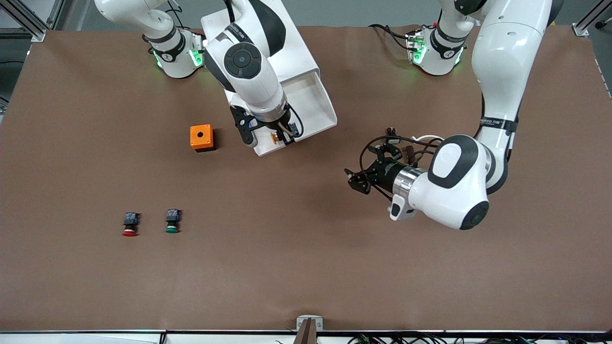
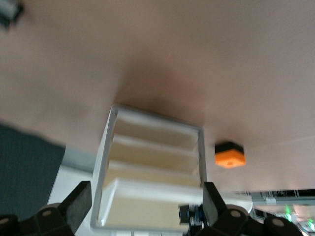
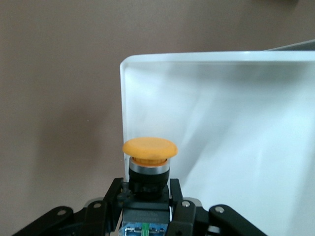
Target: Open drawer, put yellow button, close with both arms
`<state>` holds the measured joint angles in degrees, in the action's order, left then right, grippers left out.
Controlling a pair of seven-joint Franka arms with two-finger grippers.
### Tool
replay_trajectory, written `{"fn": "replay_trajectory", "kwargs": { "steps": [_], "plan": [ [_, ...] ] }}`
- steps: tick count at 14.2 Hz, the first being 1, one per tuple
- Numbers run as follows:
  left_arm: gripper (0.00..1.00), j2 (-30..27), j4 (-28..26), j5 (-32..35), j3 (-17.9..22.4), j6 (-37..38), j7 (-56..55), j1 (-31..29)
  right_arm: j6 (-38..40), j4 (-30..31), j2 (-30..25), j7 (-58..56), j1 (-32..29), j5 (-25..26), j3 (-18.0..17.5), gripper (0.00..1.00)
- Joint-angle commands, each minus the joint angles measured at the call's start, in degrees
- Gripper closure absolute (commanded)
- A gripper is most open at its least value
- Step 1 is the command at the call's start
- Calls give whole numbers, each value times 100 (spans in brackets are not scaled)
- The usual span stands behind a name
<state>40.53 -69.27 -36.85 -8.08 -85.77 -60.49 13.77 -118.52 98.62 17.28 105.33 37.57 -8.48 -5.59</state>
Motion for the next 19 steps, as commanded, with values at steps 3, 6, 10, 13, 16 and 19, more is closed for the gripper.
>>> {"fn": "replay_trajectory", "kwargs": {
  "steps": [3,6,10,13,16,19],
  "plan": [
    [1,-230,-60,835,237,-606,915,21,39,183,-93,164,145,-23,58,26],
    [1,-414,-69,1337,237,-975,1013,108,39,158,-119,164,145,-23,67,1],
    [0,-432,-78,1409,228,-1100,1004,135,117,-202,-172,-72,-214,-14,243,0],
    [0,-467,-86,1687,210,-1213,987,257,652,-518,-268,-1299,-618,30,269,0],
    [0,-546,-122,2671,166,-1626,960,661,1015,-695,-409,-2775,-1373,13,322,0],
    [1,-669,-244,3079,166,-1802,838,952,1381,-713,-550,-4515,-2024,4,331,0]
  ]
}}
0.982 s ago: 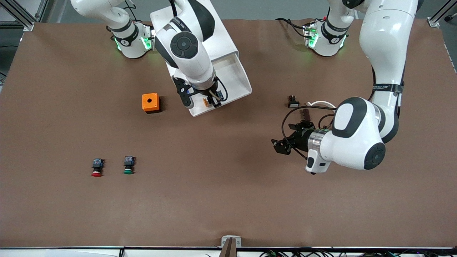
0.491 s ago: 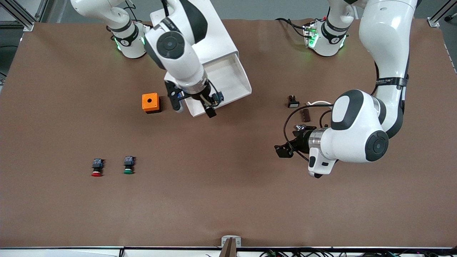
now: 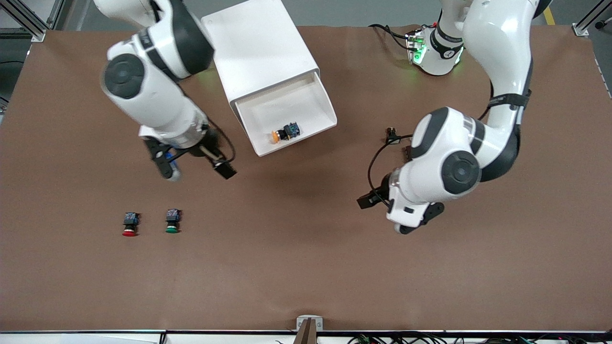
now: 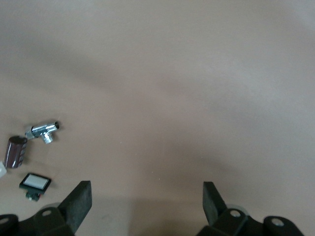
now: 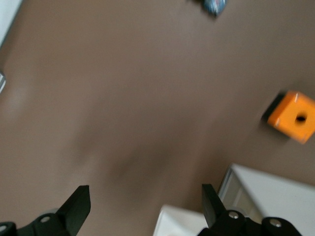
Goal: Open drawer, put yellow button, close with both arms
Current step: 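Open the right gripper to drop the button into the drawer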
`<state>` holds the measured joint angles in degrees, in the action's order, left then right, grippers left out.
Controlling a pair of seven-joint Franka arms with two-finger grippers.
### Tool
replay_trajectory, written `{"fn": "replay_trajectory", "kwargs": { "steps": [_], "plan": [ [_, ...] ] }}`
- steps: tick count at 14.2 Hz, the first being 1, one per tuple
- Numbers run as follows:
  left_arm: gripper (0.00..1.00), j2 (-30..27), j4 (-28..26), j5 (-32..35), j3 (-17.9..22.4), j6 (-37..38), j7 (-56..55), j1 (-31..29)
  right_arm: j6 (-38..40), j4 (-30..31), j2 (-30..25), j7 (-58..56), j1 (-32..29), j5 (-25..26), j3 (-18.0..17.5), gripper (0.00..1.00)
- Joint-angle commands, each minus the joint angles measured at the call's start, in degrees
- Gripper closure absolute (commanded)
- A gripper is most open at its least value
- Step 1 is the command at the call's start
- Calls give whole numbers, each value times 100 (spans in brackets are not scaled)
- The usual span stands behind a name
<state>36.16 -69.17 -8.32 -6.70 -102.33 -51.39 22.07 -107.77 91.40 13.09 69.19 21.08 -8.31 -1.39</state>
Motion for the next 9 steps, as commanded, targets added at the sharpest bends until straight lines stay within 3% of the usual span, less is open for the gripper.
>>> {"fn": "replay_trajectory", "kwargs": {
  "steps": [1,9],
  "plan": [
    [1,-233,-255,261,29,-156,-238,218,370,-8,-175,-1290,-594,-12,-89,0],
    [1,-154,-264,682,38,-331,-1056,1184,731,27,-456,-5648,-2317,119,-80,0]
  ]
}}
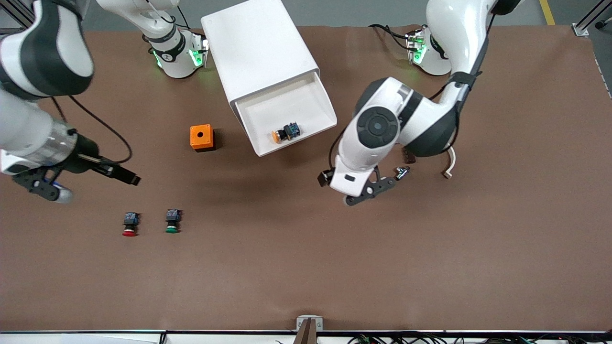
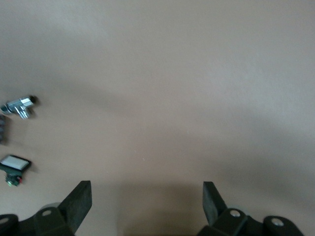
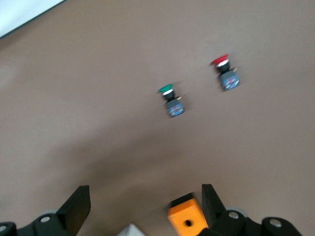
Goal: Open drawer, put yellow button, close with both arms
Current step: 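Open the right gripper to drop the button into the drawer, then push the drawer shut with the left gripper while the right gripper withdraws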
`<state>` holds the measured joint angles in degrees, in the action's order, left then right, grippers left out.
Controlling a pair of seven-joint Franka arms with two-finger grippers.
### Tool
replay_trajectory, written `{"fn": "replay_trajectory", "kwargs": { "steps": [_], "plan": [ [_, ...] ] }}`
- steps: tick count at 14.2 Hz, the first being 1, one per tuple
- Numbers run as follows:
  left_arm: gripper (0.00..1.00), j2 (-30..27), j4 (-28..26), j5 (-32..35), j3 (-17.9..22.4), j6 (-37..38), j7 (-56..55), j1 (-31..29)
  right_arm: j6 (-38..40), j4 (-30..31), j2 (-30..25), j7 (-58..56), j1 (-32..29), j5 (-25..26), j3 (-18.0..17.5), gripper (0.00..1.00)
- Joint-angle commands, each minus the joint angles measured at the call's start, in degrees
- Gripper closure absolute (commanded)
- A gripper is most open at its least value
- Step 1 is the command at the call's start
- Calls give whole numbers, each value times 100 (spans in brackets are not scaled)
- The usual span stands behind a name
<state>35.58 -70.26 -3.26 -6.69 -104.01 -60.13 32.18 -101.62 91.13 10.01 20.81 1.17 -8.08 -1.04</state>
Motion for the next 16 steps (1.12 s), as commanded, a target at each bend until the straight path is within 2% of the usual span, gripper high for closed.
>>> {"fn": "replay_trajectory", "kwargs": {
  "steps": [1,6,9,16],
  "plan": [
    [0,-60,-181,229,28,-224,-279,252,134,54,-175,-1250,-485,192,-124,0],
    [1,28,-330,238,28,-242,-666,736,90,18,-271,-2817,-891,614,-124,0],
    [0,20,-348,194,19,-242,-859,903,125,27,-482,-2925,-891,895,-124,0],
    [0,37,-427,37,-43,-233,-1483,1360,328,-200,-536,-2845,-961,835,-133,0]
  ]
}}
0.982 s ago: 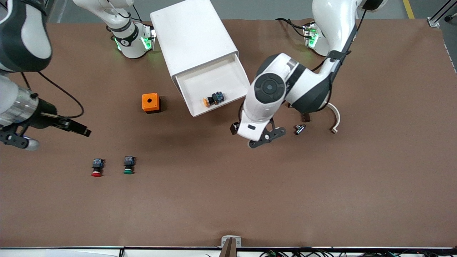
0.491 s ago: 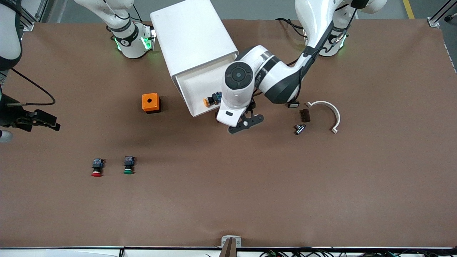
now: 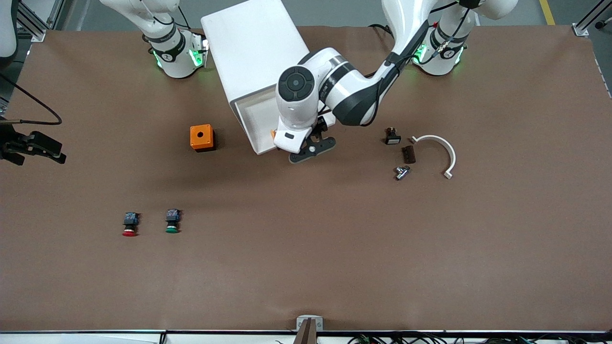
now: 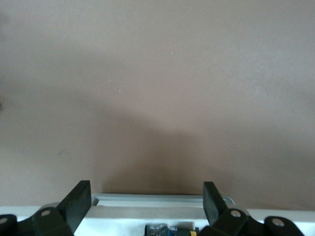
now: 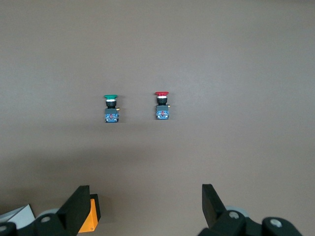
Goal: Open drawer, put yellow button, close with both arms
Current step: 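Push the drawer shut with the left gripper while the right gripper withdraws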
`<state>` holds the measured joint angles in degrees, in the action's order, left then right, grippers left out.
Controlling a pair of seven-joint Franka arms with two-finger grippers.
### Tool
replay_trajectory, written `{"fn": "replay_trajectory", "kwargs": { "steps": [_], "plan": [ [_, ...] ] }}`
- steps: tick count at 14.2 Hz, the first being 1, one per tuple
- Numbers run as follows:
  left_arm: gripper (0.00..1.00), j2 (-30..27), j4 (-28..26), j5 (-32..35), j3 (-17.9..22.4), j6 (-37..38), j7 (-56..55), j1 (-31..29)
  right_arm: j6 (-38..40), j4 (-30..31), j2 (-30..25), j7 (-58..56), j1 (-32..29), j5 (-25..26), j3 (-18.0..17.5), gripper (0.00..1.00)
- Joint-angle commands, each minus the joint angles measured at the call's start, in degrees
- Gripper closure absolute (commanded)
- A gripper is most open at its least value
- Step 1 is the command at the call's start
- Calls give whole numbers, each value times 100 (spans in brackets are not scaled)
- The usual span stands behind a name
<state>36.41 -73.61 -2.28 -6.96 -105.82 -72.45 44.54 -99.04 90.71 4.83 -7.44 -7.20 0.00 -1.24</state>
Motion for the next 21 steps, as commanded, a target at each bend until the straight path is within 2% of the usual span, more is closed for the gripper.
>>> {"fn": "replay_trajectory", "kwargs": {
  "steps": [1,7,15,21],
  "plan": [
    [0,-38,-161,-193,-16,-53,-278,177,69,-281,9,-21,-132,27,-114,0],
    [0,-37,-241,-1133,-24,-18,-428,388,526,-818,9,-38,-115,9,-149,0],
    [0,-37,-575,-2075,-24,-17,-410,459,535,-810,9,-74,-115,35,-131,0],
    [0,-37,-672,-2619,-24,-18,-313,424,895,-643,-8,-21,-79,79,-140,0]
  ]
}}
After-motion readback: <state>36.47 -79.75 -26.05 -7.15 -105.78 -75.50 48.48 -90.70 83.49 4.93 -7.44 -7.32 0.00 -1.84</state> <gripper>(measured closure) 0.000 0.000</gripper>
